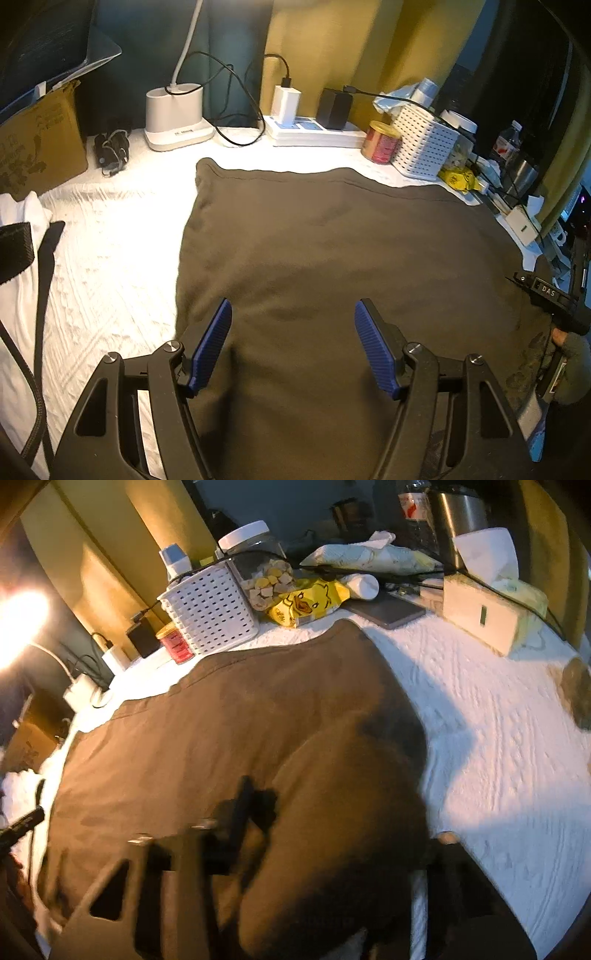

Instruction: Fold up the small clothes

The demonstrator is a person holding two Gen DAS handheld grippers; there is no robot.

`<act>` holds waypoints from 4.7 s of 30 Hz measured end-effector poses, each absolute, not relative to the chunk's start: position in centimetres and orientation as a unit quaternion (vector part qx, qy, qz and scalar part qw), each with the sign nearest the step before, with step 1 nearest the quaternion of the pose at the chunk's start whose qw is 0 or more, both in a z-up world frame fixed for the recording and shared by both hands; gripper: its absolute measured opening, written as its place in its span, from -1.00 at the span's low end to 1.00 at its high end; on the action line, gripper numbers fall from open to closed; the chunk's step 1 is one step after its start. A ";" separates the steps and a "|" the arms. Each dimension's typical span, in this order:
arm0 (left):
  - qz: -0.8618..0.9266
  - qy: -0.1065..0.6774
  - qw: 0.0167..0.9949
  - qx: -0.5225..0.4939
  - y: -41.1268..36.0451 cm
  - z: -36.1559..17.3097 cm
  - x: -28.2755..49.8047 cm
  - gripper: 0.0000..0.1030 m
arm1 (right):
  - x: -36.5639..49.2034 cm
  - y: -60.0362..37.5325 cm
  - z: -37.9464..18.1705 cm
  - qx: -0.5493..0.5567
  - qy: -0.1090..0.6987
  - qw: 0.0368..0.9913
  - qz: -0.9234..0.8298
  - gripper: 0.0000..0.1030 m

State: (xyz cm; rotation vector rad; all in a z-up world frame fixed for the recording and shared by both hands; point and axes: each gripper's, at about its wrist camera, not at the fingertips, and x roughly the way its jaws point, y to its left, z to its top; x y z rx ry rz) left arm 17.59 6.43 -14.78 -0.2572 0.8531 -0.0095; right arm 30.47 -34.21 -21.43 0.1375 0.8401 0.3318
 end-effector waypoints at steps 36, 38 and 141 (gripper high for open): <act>0.017 0.375 0.915 -0.146 15.2 -15.2 13.8 0.34 | 25.9 -11.7 -14.2 -0.021 0.362 0.855 0.372 -0.67; 0.019 0.373 0.916 -0.148 15.7 -15.2 13.5 0.34 | 25.5 -10.4 -14.3 -0.033 0.362 0.850 0.381 -0.67; -0.010 0.411 0.903 -0.122 16.4 -15.7 23.6 -0.14 | 39.3 -11.5 -19.4 -0.082 0.389 0.858 0.325 -0.45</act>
